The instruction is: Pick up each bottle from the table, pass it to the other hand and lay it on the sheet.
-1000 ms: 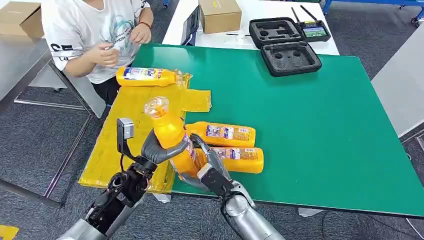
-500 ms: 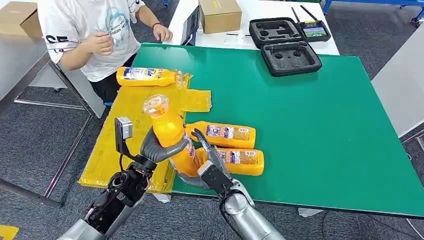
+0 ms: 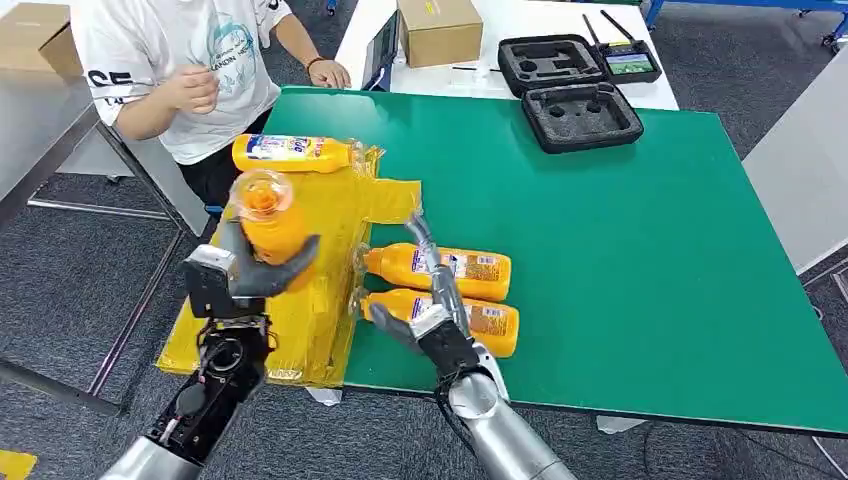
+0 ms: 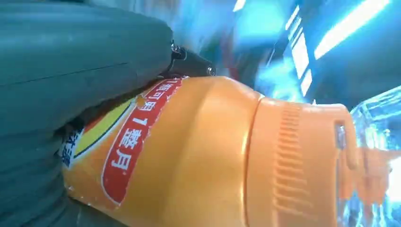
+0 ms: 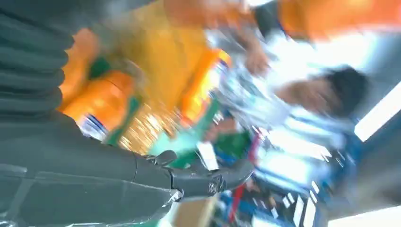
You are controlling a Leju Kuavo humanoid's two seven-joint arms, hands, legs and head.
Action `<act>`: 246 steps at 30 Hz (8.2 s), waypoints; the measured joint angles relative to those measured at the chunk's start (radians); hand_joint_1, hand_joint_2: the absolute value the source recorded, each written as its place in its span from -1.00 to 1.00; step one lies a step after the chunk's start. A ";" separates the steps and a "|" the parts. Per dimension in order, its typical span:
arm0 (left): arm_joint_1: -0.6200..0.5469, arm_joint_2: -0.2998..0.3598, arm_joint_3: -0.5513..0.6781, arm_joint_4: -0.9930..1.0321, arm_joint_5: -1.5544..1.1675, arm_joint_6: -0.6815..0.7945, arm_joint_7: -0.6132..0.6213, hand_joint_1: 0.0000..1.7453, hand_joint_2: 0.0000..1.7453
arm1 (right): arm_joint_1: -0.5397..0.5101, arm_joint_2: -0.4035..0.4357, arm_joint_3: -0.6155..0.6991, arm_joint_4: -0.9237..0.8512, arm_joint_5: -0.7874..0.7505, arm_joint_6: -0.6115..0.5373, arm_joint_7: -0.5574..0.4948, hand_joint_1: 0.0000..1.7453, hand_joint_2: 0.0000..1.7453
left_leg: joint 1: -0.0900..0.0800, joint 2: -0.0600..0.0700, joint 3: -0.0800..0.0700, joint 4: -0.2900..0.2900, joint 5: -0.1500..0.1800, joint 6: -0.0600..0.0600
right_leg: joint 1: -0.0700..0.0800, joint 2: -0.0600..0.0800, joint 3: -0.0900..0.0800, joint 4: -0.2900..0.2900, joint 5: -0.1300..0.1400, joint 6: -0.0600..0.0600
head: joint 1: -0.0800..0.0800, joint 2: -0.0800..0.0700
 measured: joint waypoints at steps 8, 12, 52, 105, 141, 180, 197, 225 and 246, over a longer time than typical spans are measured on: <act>0.055 0.057 0.161 -0.011 -0.183 0.166 -0.033 1.00 1.00 | 0.072 -0.046 0.082 -0.223 -0.077 -0.096 -0.002 -1.00 -1.00 | 0.000 0.000 0.000 0.000 0.000 0.000 | 0.000 0.000 0.000 0.000 -0.001 0.000 | 0.000 0.000; 0.086 0.064 0.190 -0.028 -0.232 0.169 -0.005 1.00 1.00 | 0.074 -0.053 0.103 -0.257 -0.098 -0.104 -0.003 -1.00 -1.00 | 0.000 0.000 0.000 0.000 0.000 0.000 | 0.000 0.000 0.000 0.000 -0.001 0.000 | 0.000 0.000; -0.213 0.122 0.010 0.560 -1.039 -0.267 0.439 1.00 1.00 | 0.001 -0.052 0.187 -0.252 -0.125 0.012 -0.002 -1.00 1.00 | 0.000 0.000 -0.001 0.000 0.000 0.000 | 0.000 0.000 -0.001 0.000 0.000 0.000 | 0.000 0.000; -0.349 0.096 0.133 0.795 -0.656 -0.613 0.241 -1.00 -1.00 | 0.005 -0.021 0.184 -0.166 -0.054 0.055 0.002 -1.00 1.00 | 0.000 -0.001 0.003 0.000 0.001 0.000 | 0.000 -0.001 0.003 0.000 0.000 0.000 | 0.000 0.000; 0.090 0.019 0.398 0.092 -0.094 0.064 -0.020 -1.00 1.00 | -0.026 -0.174 0.068 -0.148 0.648 0.395 0.647 -1.00 1.00 | -0.001 0.000 0.000 0.000 0.000 0.000 | -0.001 -0.001 0.001 0.000 0.000 0.000 | 0.000 0.000; 0.150 0.019 0.325 -0.058 -0.042 0.084 -0.025 -1.00 1.00 | 0.046 -0.374 0.066 -0.199 0.651 0.455 0.697 -1.00 1.00 | 0.000 0.000 0.001 0.000 0.000 0.000 | 0.000 -0.001 0.001 0.000 0.000 0.000 | 0.000 0.000; 0.150 0.020 0.317 -0.058 -0.023 0.088 -0.012 -1.00 1.00 | 0.039 -0.399 0.061 -0.196 0.616 0.487 0.704 1.00 1.00 | 0.000 0.000 0.001 0.000 0.000 0.000 | 0.000 -0.001 0.002 0.000 0.000 0.000 | 0.000 0.000; 0.141 0.021 0.284 -0.066 0.047 0.053 -0.028 -1.00 1.00 | 0.029 -0.355 0.036 -0.172 0.227 0.457 0.372 1.00 1.00 | 0.000 0.001 0.002 0.000 0.000 0.000 | 0.000 0.000 0.001 0.000 0.000 0.000 | 0.000 0.000; 0.234 0.019 0.271 -0.216 0.245 -0.151 0.051 -1.00 1.00 | -0.001 -0.224 -0.074 -0.130 0.068 0.290 0.250 1.00 1.00 | 0.000 0.000 0.000 0.000 0.000 0.000 | 0.000 -0.001 0.001 0.000 0.000 0.000 | 0.000 0.000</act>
